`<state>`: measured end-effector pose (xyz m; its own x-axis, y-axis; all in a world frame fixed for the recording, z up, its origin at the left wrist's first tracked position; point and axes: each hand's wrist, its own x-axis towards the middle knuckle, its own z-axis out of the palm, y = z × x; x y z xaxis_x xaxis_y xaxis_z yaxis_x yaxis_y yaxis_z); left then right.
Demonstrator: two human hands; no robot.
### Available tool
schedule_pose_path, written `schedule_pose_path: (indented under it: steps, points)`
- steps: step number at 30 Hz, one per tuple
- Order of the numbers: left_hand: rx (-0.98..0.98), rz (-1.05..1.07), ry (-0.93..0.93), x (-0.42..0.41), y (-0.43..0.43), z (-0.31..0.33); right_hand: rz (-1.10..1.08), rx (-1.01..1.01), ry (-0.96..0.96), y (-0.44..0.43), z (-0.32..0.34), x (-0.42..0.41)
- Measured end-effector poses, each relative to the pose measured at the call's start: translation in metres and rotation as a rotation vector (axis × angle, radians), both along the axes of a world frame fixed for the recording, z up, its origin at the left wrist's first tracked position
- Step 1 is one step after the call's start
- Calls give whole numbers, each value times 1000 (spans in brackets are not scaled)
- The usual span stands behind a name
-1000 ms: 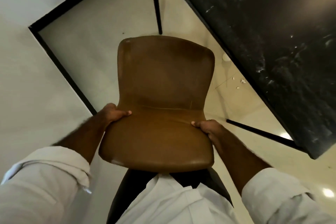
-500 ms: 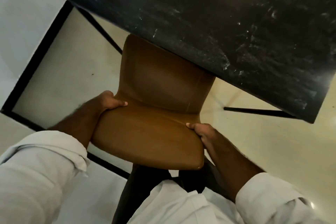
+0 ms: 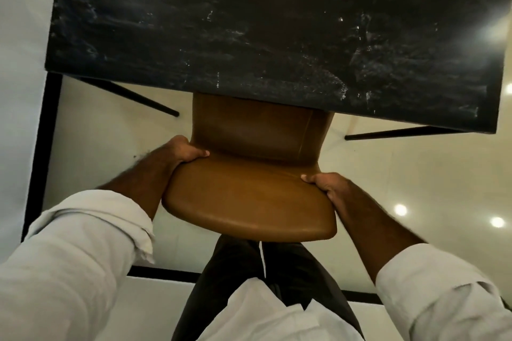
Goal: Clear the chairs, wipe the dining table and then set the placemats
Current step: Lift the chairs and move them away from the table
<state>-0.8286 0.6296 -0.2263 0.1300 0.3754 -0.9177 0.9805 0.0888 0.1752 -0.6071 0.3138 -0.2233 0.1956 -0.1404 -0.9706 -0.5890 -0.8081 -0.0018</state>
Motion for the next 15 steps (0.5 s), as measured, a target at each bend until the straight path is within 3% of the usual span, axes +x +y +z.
schedule_pose_path:
  steps: [15]
  points:
    - [-1, 6, 17, 11, 10, -21, 27, -19, 13, 15, -27, 27]
